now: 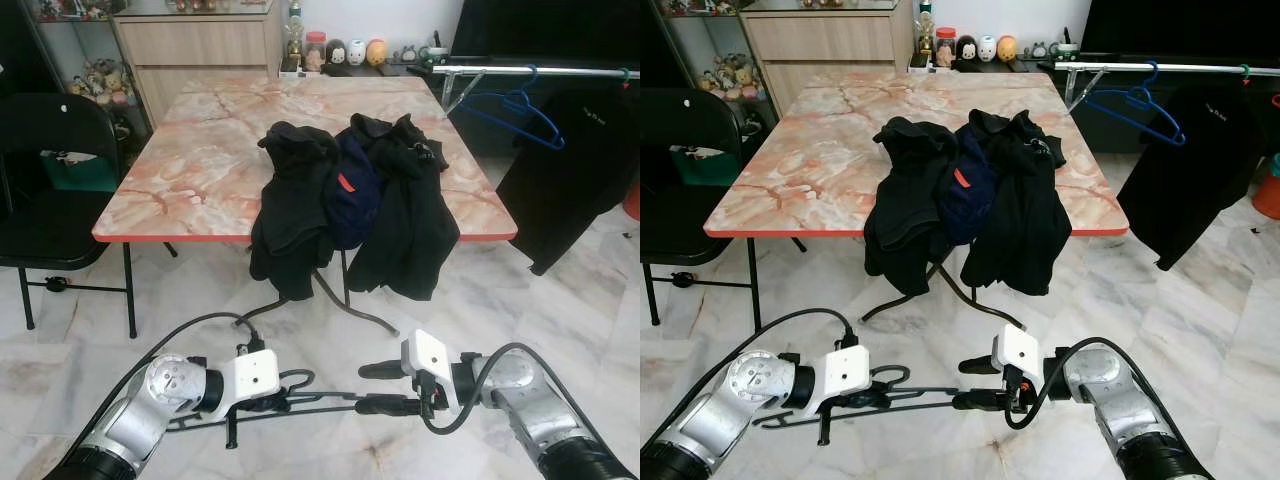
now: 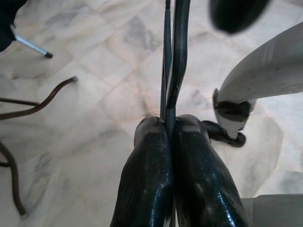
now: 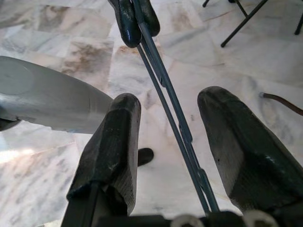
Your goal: Hang hanger
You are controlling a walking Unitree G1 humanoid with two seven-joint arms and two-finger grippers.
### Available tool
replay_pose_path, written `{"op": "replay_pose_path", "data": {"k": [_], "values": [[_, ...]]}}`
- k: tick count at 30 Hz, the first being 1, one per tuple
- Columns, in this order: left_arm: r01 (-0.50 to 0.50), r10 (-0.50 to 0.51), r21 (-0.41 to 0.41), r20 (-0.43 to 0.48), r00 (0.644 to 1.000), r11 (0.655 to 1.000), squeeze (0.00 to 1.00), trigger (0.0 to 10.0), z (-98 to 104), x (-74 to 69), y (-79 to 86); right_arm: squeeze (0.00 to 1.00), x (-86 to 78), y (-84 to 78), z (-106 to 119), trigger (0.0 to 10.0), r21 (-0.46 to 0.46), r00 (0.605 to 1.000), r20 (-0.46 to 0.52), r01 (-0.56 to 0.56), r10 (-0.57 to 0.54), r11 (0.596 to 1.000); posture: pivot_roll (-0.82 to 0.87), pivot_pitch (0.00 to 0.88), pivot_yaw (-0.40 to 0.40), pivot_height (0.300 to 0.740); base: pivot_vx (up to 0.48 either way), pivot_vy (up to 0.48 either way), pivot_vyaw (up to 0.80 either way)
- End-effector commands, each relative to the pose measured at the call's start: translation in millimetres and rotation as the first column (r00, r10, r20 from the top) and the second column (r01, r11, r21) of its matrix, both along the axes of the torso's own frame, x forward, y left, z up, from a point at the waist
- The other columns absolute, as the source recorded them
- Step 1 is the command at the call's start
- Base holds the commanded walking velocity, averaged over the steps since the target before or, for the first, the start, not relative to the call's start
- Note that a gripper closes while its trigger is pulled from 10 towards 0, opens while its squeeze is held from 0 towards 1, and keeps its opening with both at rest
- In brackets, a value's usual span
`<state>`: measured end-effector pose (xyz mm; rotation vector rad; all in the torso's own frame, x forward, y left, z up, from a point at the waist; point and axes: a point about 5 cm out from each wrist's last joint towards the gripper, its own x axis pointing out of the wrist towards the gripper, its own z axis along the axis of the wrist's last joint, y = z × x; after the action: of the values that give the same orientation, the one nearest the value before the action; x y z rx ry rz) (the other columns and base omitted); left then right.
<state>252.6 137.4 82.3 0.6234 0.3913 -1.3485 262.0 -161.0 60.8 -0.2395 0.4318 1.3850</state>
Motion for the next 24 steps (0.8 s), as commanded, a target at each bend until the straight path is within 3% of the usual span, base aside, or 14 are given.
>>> {"op": "replay_pose_path", "data": {"k": [1, 3, 15, 24], "values": [[0.031, -0.031, -0.018, -0.013, 0.999, 0.999, 0.00, 10.0, 5.9, -2.1, -4.6, 0.00, -0.1, 4.6, 4.0, 10.0, 0.014, 1.000, 0.003, -0.023, 0.023, 1.000, 0.07, 0.000, -0.021, 0.719, 0.000, 0.000, 0.00], [0.041, -0.043, -0.058, -0.025, 0.999, 0.997, 0.00, 10.0, 12.7, -1.7, -9.3, 0.00, -1.0, 8.1, 4.2, 10.0, 0.021, 0.999, -0.002, -0.037, 0.037, 0.999, 0.07, 0.000, -0.022, 0.719, 0.000, 0.000, 0.00], [0.094, -0.100, -0.065, -0.093, 0.991, 0.993, 0.00, 10.0, 21.8, -12.2, -22.7, 0.00, 8.9, 25.9, 6.7, 10.0, 0.047, 0.999, 0.036, -0.017, 0.015, 0.999, 0.08, 0.000, -0.023, 0.719, 0.000, 0.000, 0.00], [0.115, -0.123, -0.081, -0.109, 0.986, 0.990, 0.00, 10.0, 28.8, -14.4, -30.7, 0.00, 4.0, 32.9, 4.9, 10.0, 0.046, 0.996, -0.008, -0.084, 0.085, 0.995, 0.08, 0.000, -0.024, 0.719, 0.000, 0.000, 0.00]]}}
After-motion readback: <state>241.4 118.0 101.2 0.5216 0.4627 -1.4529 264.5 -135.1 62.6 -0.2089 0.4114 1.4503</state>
